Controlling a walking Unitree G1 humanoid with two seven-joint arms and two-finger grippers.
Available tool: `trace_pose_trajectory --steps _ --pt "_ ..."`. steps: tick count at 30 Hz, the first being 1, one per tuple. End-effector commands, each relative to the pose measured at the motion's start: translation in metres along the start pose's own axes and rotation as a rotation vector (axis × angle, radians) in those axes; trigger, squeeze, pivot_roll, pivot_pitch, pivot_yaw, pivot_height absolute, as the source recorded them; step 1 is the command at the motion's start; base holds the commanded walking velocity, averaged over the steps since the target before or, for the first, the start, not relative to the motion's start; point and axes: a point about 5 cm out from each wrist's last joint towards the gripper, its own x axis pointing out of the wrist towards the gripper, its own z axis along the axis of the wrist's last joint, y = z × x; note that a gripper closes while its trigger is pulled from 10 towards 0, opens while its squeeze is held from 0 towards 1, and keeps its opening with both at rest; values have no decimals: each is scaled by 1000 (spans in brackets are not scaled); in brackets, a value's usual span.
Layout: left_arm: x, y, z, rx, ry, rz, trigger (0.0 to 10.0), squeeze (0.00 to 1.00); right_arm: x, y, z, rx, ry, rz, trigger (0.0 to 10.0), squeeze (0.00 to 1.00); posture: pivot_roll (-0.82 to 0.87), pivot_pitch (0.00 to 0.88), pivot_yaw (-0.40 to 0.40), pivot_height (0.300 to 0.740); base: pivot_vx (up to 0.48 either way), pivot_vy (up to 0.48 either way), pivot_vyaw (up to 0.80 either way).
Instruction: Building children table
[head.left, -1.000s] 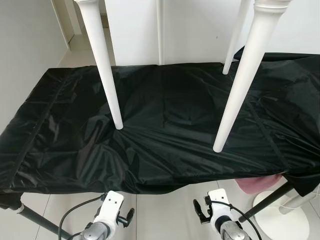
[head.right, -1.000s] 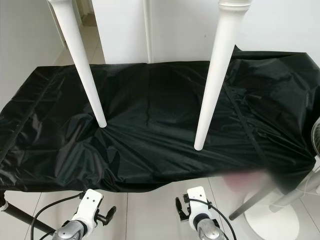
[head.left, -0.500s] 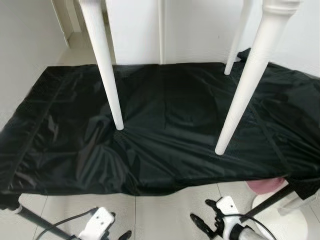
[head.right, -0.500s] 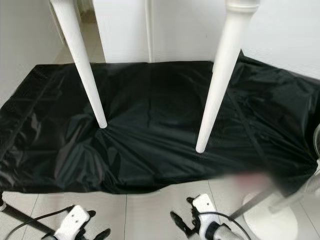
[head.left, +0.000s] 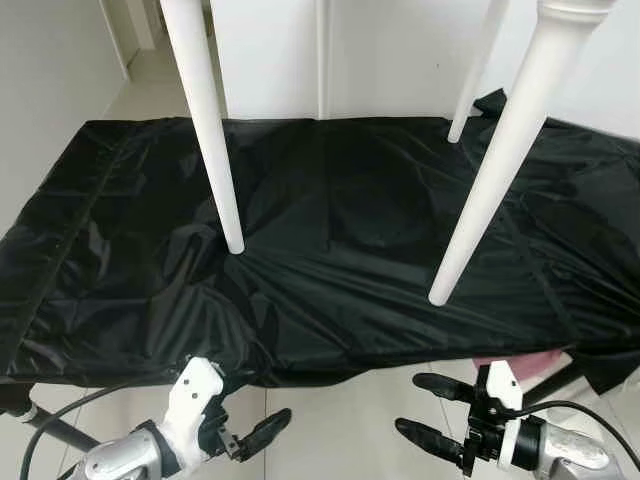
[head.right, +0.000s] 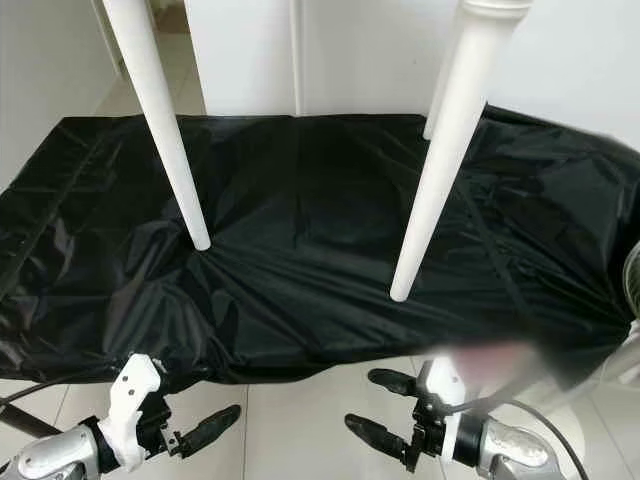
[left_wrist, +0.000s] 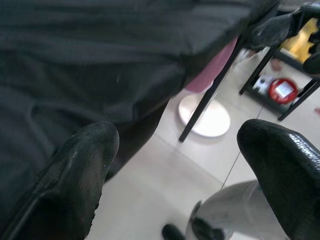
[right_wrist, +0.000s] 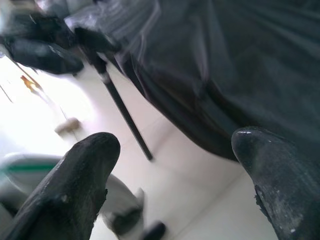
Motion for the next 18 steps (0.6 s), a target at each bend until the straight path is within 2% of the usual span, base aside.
trace_pose_trajectory --steps 1,2,3,4,6,13,14,16,17,18 --pt "-3 -9 5 -15 -8 -162 10000 0 -2 1 5 14 -17 8 10000 0 27 33 7 740 0 0 0" --pt "-3 -11 14 -24 -28 -172 10000 0 -1 2 14 16 -42 20 10000 0 26 33 9 740 0 0 0" --pt "-3 -11 14 -24 -28 -172 10000 0 -1 2 14 16 -42 20 10000 0 26 33 9 740 0 0 0" --pt "-2 -13 37 -53 -103 -170 10000 0 1 2 35 21 -123 18 10000 0 25 31 12 740 0 0 0" --pt "-2 -14 51 -80 -160 -171 10000 0 2 1 48 23 -181 2 10000 0 24 30 12 740 0 0 0" --pt "-2 -15 60 -98 -185 -162 10000 0 3 -2 55 13 -197 -34 10000 0 24 29 13 740 0 0 0" --pt "2 -11 63 -86 -207 -118 10000 0 6 -6 59 5 -214 -79 10000 0 24 28 14 740 0 0 0" --pt "2 -11 63 -86 -207 -118 10000 0 6 -6 59 5 -214 -79 10000 0 24 28 14 740 0 0 0" --pt "6 -6 66 -71 -227 -66 10000 0 8 -8 62 -4 -227 -111 10000 0 24 28 14 740 0 0 0" --pt "6 -6 66 -71 -227 -66 10000 0 8 -8 62 -4 -227 -111 10000 0 24 28 14 740 0 0 0"
